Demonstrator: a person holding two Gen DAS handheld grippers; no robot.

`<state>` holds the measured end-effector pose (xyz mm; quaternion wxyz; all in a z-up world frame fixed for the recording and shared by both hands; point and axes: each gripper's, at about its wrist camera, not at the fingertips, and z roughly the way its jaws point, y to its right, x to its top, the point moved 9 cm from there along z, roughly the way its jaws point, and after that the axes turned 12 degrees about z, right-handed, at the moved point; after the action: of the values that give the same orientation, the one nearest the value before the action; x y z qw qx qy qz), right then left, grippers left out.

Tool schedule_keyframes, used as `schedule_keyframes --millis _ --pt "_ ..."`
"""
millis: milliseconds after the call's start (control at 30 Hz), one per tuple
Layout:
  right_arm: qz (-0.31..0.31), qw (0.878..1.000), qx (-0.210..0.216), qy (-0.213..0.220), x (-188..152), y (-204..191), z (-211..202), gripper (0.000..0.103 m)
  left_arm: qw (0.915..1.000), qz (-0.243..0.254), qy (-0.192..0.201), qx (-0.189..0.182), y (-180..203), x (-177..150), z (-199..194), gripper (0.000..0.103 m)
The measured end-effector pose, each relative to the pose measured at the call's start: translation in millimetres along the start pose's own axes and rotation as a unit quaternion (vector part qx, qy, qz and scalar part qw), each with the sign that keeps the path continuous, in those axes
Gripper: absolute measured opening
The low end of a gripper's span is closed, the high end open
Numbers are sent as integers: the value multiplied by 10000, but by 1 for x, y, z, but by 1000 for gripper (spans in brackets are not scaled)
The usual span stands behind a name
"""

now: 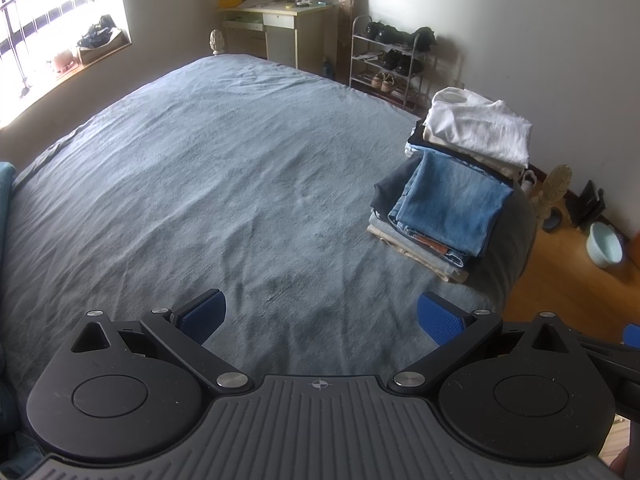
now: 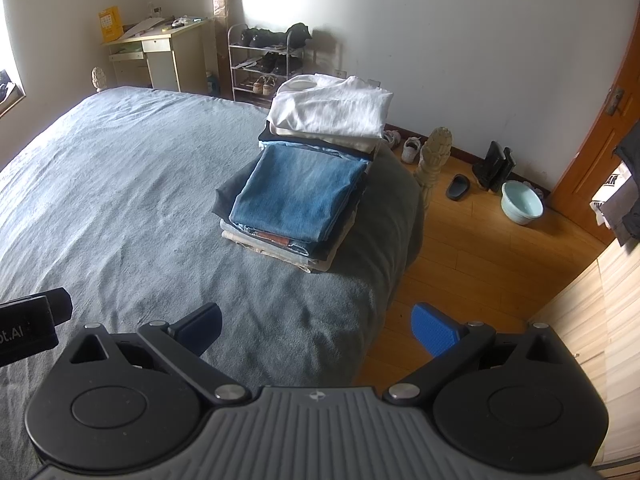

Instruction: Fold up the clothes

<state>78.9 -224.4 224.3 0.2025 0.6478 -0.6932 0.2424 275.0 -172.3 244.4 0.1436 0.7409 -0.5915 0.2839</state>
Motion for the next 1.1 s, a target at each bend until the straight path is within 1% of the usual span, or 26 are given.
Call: schedule_keyframes --millis 1100 --pt "15 10000 12 -25 0 0 4 103 10000 7 -49 25 2 0 0 103"
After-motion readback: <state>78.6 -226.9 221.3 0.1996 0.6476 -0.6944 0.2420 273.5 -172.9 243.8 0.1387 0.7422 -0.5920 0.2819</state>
